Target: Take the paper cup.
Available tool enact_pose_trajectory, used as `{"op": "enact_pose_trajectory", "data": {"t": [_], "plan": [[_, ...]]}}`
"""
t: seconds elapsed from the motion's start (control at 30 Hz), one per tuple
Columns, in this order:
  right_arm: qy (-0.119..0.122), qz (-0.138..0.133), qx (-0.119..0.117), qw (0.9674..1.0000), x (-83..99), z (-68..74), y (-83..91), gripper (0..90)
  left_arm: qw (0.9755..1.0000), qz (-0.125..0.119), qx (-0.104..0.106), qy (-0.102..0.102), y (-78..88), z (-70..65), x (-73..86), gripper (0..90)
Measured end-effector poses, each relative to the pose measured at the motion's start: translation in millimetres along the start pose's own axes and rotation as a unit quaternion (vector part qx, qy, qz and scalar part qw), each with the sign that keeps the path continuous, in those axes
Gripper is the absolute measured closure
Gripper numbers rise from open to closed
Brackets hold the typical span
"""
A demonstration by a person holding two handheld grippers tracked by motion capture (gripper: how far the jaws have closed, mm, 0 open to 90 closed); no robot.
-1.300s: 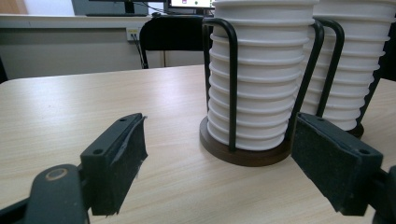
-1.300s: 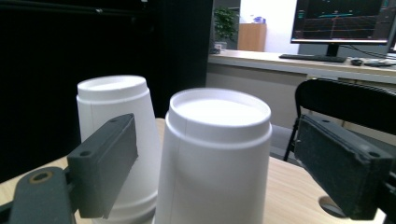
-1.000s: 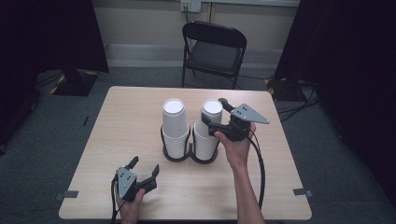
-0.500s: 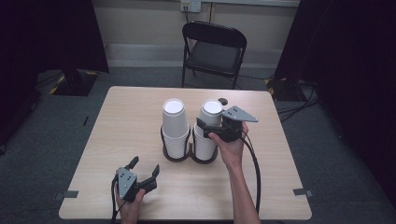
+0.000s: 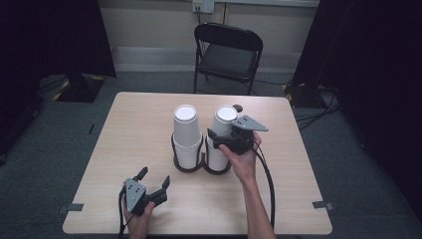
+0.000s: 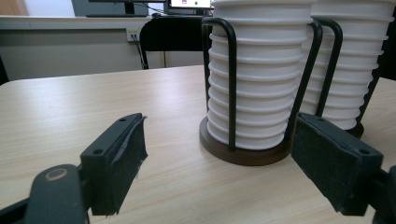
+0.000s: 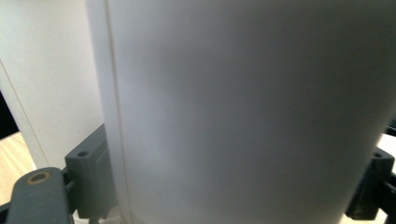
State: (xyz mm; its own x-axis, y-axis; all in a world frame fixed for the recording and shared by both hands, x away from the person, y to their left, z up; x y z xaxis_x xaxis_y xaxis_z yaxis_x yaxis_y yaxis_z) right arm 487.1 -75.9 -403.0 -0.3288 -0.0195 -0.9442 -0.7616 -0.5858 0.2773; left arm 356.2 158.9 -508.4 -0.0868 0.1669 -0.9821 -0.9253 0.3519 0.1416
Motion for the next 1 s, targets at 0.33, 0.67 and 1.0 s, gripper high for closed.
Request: {"op": "enact_pose_trajectory", "data": {"t": [0.33, 0.67, 1.0], "plan": [[-0.006, 0.002, -0.007, 1.0000, -2.3, -0.1, 1.0, 14.2, 1.0000, 0.000, 0.000, 0.001, -0.3, 0.0, 0.0, 17.9], [0.005, -0.008, -0.009, 0.9999, -8.5, 2.6, 4.9, 14.7, 1.0000, -0.002, -0.001, 0.003, -0.5, 0.1, -0.2, 17.9], [0.012, -0.023, -0.009, 0.9996, -23.7, 4.4, 12.0, 14.7, 1.0000, 0.004, -0.003, 0.001, -0.7, 0.8, 0.2, 17.9]]}}
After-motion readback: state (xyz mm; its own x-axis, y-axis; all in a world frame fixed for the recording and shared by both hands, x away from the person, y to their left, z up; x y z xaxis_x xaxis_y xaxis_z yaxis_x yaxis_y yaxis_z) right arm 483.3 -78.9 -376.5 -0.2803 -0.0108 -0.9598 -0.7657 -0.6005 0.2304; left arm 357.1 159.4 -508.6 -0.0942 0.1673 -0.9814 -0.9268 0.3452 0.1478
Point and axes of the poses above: each handheld gripper's, and its own axes: y roughly backward along the jaws, x roughly out of its underside, z roughly to its left, the point moved 7 cm from there along -y, roughly forward along the jaws, and after that the axes turned 8 degrees about -y, right-handed, at the moved point
